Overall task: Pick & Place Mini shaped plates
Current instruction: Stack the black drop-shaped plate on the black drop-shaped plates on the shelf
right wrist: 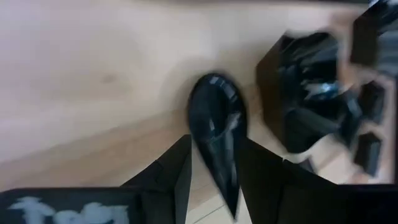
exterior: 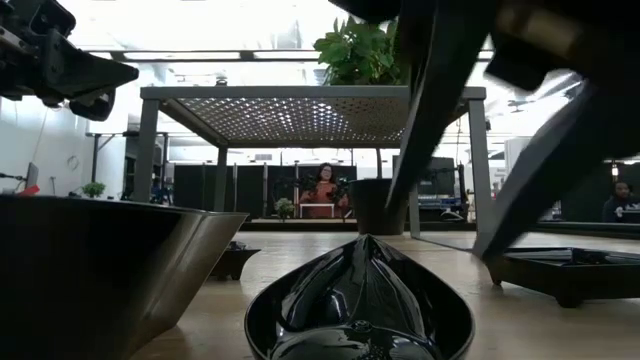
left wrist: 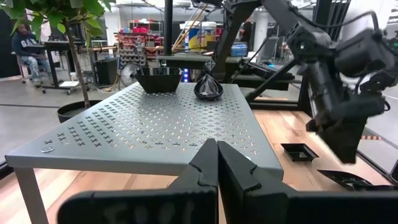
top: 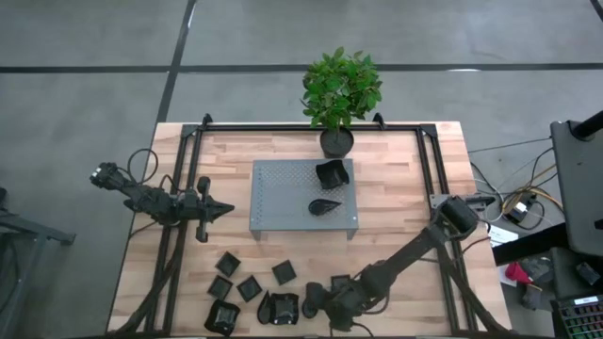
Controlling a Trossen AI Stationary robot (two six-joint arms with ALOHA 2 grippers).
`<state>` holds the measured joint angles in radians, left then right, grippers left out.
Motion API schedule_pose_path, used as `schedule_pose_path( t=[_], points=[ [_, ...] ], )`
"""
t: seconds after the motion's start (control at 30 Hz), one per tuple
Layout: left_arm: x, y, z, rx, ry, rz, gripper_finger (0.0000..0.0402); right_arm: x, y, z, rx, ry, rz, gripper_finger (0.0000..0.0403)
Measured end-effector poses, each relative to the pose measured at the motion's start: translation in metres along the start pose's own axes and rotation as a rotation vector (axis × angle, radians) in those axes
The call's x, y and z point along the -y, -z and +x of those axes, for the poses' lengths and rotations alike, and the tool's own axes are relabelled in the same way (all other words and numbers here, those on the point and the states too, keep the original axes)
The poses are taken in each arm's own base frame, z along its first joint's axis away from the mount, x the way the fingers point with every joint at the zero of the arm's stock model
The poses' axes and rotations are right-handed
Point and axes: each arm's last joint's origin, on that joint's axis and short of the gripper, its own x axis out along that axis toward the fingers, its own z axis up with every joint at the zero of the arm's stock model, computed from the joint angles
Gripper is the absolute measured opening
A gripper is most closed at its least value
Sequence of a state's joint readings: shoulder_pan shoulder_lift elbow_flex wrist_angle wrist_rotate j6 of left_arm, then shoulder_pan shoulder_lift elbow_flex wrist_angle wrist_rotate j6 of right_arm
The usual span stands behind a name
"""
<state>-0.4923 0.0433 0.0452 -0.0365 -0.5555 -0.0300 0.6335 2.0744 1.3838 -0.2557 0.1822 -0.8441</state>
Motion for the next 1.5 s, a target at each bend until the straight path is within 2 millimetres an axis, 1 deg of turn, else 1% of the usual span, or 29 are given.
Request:
schedule_pose_path(
  t=[0.07,0.27,0.4,0.53,0.73,0.93,1.13,1.23,1.4,1.5],
  points=[
    [0.0,0.0,0.0,0.0,0.001,0.0,0.0,-0.001,0.002,0.004,-0.009,-0.006,-0.005,0.011],
    [0.0,0.0,0.0,0.0,0.0,0.0,0.0,0.0,0.0,0.005,0.003,-0.011,-0.026,0.01],
    [0.0,0.0,0.0,0.0,0.0,0.0,0.0,-0.002,0.001,0.011,-0.002,-0.019,-0.028,0.0095],
    [0.0,0.0,0.0,0.0,0.001,0.0,0.0,-0.005,0.002,0.017,-0.009,-0.024,-0.026,0.0097],
    [0.0,0.0,0.0,-0.001,0.001,0.0,0.0,-0.005,0.002,0.018,-0.019,-0.019,-0.025,0.0096],
    [0.0,0.0,0.0,-0.001,0.0,0.0,0.0,-0.004,0.003,0.018,-0.022,-0.017,-0.02,0.0068],
    [0.0,0.0,0.0,0.0,0.0,0.0,0.0,-0.004,0.003,0.018,-0.024,-0.016,0.028,0.0016],
    [0.0,0.0,0.0,-0.001,0.0,0.0,0.0,-0.004,0.003,0.018,-0.028,-0.011,0.052,0.0009],
    [0.0,0.0,0.0,-0.001,0.0,0.0,0.0,-0.003,0.005,0.018,-0.092,0.049,0.059,0.0008],
    [0.0,0.0,0.0,0.0,0.0,0.0,0.0,0.0,0.003,0.016,-0.1,0.061,0.099,0.0008]
  ],
)
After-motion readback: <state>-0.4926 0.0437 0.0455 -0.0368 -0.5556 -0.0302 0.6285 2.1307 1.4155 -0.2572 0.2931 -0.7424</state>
